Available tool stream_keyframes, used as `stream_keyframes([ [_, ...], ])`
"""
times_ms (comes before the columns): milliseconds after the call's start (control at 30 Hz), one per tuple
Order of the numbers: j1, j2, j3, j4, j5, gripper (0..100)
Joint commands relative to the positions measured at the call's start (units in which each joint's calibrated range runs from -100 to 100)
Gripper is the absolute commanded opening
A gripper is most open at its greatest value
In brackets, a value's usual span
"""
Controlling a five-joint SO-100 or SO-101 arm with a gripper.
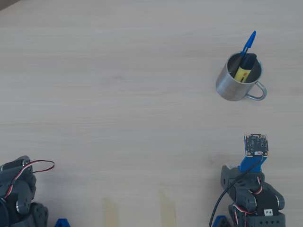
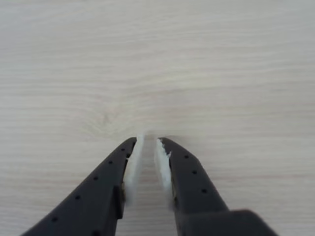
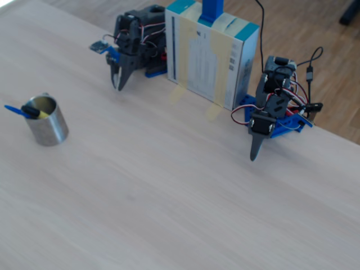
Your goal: Grab the yellow pen and put it in the silver cup.
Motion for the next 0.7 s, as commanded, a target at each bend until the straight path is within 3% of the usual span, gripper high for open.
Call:
stream_keyframes([
  [0, 0.4, 0.2, 0.4, 1.4, 0.0, 2],
  [667, -0.1, 0.4, 0.4, 1.3, 0.1, 2],
])
